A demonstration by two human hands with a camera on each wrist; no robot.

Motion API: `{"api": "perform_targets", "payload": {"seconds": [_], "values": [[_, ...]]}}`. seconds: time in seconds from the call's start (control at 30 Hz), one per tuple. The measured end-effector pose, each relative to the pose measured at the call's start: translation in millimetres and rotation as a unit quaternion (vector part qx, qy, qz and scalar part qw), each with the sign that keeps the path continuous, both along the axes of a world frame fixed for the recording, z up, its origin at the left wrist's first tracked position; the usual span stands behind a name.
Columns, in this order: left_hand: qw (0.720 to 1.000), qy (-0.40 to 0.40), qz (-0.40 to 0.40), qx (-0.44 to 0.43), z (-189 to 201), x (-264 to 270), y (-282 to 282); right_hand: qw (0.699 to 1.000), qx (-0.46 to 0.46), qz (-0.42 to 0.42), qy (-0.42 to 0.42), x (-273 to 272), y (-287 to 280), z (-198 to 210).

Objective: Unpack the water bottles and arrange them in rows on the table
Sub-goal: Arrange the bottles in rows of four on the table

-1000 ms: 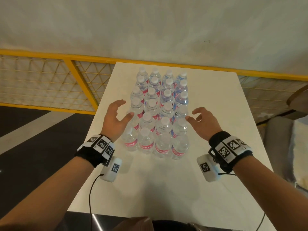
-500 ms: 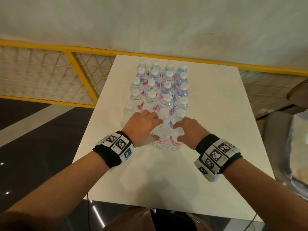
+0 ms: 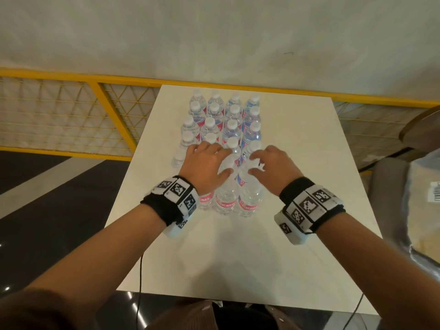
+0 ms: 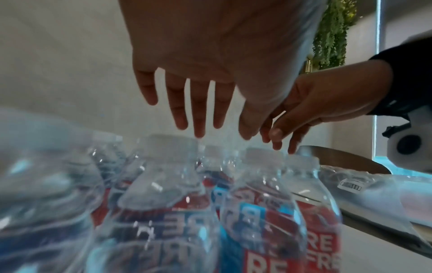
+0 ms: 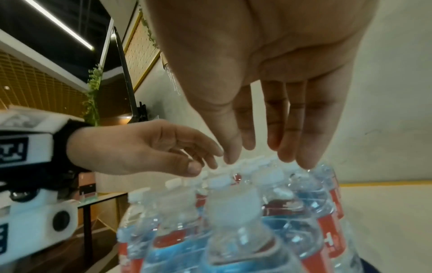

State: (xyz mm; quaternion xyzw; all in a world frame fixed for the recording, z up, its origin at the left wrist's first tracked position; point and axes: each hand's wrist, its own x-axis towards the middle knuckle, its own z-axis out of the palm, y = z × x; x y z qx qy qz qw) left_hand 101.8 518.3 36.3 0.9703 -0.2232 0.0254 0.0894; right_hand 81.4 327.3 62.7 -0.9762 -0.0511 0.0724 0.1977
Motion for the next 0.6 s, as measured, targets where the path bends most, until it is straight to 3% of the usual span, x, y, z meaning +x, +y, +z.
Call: {"api": "perform_targets", "payload": {"seconds": [0.17,0.43,0.6], "values": [[0.992,0.084,0.012,0.095,4.4,23.2,-14.1,0.996,-0.064,0.019,0.062,21.0,-2.8,-1.4],[0.991,0.104,0.022,0.086,4.7,32.3,-19.0,0.997,-0.035,0.023,0.059,24.6,-4.0,-14.0],[0.996,0.063,0.047,0.036,9.5,46.5,-27.9,0.999,0.008,-0.032,0.004,43.0,-11.3,-3.6]]}}
